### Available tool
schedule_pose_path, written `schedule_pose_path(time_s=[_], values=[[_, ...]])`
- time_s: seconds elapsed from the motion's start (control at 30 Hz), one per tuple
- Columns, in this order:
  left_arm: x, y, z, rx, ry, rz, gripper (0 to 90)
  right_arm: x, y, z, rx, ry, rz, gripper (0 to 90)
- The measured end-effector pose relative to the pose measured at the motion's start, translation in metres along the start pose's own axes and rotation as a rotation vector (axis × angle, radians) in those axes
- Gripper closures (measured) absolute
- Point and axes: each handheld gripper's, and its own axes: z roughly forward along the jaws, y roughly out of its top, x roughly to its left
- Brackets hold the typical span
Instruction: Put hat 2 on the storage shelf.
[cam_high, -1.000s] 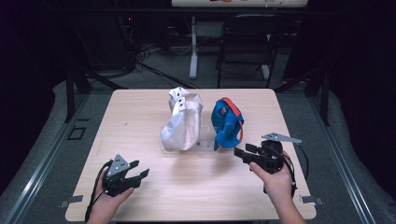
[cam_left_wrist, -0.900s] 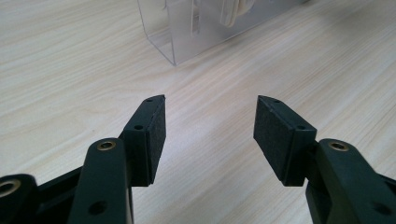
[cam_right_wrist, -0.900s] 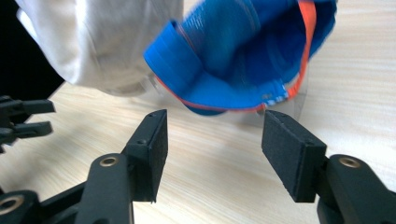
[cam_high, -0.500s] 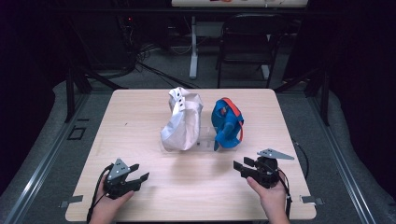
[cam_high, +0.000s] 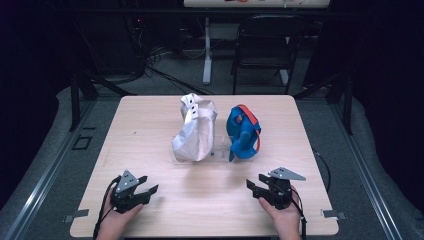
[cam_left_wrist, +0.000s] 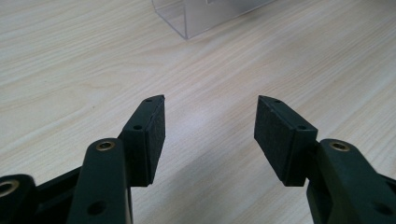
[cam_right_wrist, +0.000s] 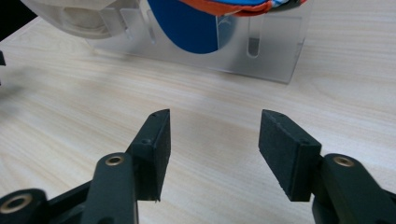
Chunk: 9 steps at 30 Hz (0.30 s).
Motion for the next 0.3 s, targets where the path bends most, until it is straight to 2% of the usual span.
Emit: schedule_pose_path(time_s=[0.2,0.3], values=[[0.0,0.0001,0.001,0.002,-0.006,-0.004,43.7,-0.0019,-0.0032,0.0031,-0.022,-0.001,0.006,41.1],[-0.0003,0.0,0.0016,-0.004,-0.011,-0.001,42.9,-0.0028,-0.0047,0.0055,0.011,0.011,0.04,41.3]])
